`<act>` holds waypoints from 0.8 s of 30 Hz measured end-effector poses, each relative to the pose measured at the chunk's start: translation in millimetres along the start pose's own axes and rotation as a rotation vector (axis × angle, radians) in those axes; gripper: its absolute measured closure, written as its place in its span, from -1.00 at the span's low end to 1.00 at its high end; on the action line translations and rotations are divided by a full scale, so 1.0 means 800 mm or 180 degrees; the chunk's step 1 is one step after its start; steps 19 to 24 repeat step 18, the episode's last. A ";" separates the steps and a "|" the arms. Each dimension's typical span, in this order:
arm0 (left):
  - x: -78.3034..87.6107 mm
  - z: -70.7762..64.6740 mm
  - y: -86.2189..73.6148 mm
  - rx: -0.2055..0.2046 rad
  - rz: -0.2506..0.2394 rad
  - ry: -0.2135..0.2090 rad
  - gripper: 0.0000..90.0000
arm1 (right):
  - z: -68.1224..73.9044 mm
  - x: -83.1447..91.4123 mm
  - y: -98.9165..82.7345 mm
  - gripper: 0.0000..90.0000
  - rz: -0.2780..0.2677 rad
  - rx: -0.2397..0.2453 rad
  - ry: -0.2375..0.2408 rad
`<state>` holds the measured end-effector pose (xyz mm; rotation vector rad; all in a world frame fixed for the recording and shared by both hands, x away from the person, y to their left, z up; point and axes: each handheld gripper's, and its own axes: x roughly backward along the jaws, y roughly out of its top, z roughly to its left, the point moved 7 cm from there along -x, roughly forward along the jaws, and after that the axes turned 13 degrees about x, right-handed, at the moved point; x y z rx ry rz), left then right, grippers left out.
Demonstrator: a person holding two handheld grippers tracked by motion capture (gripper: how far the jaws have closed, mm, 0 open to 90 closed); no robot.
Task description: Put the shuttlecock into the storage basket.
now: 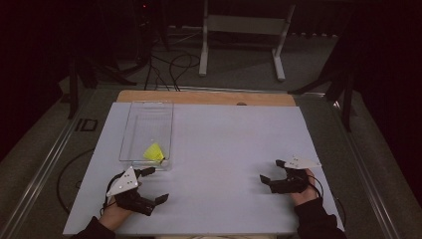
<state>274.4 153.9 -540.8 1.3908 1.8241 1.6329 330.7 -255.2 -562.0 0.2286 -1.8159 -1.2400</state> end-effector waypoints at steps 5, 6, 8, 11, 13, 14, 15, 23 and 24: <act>0.000 0.000 0.000 -0.0005 0.0000 0.0003 -1.00 | 0.001 -0.001 -0.001 -0.81 0.0018 0.0020 0.0009; 0.000 0.000 0.000 -0.0003 -0.0001 0.0003 -1.00 | 0.002 -0.001 0.000 -0.81 0.0019 0.0019 0.0012; 0.000 0.000 0.000 -0.0005 -0.0002 0.0001 -1.00 | 0.002 -0.001 -0.001 -0.81 0.0039 0.0034 0.0002; 0.000 0.000 0.000 -0.0014 0.0001 0.0002 -1.00 | 0.003 0.000 -0.001 -0.81 0.0041 0.0060 0.0009; 0.000 0.000 0.000 -0.0020 0.0002 0.0005 -1.00 | 0.003 0.001 0.000 -0.81 0.0035 0.0063 0.0001; 0.000 0.000 0.000 -0.0024 0.0004 0.0005 -1.00 | 0.004 0.001 0.000 -0.81 0.0036 0.0058 0.0009; 0.000 0.000 0.000 -0.0026 0.0004 0.0003 -1.00 | 0.004 0.001 0.000 -0.81 0.0041 0.0067 0.0003; 0.000 0.000 0.000 -0.0029 0.0008 0.0005 -1.00 | 0.005 0.002 0.001 -0.81 0.0041 0.0089 0.0005; 0.000 0.000 0.000 -0.0029 0.0008 0.0005 -1.00 | 0.005 0.002 0.001 -0.81 0.0041 0.0089 0.0005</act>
